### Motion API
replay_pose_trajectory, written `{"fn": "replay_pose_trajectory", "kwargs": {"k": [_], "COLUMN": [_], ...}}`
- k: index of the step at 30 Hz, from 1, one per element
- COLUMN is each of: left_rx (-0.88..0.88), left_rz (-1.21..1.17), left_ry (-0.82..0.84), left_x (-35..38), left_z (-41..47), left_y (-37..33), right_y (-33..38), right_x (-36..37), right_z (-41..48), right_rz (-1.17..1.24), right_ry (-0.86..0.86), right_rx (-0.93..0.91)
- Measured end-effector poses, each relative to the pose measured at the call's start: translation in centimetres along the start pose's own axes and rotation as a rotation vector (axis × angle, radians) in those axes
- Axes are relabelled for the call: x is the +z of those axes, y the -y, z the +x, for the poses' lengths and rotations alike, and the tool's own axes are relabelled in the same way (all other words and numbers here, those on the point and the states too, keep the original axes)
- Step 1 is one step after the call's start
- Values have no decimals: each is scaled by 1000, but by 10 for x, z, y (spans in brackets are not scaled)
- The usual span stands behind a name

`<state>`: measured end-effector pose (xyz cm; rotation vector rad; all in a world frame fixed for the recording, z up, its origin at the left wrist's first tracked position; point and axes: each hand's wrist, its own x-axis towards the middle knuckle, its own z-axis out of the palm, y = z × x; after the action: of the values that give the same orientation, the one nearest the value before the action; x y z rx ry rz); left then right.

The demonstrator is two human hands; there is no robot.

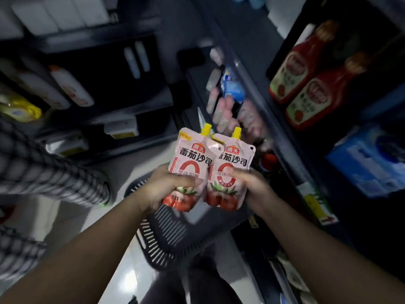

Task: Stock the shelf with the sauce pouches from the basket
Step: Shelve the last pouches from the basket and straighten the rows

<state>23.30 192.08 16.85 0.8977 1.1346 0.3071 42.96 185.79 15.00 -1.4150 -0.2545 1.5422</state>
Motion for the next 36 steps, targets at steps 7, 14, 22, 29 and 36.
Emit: {"fn": "replay_pose_trajectory", "kwargs": {"k": [7,14,22,29,36], "left_rx": [194,349,235,364,413], "left_rz": [-151,-93,-62,104,192], "left_ry": [30,217,715,895,1136], "left_x": [22,42,114,223,354], "left_z": [-58,-124,-198,-274,-387], "left_y": [-60,-88,-107,-84,-23], "right_y": [49,63,49,23,-36], "right_x": [21,32,2,-57,-125], "right_z": [-81,-184,-317,-459,-614], "right_rz": [41,99,107,122,147], "right_ry": [12,-163,-365,-565,-828], "right_rx": [-214,-435,-650,-817,-944]}}
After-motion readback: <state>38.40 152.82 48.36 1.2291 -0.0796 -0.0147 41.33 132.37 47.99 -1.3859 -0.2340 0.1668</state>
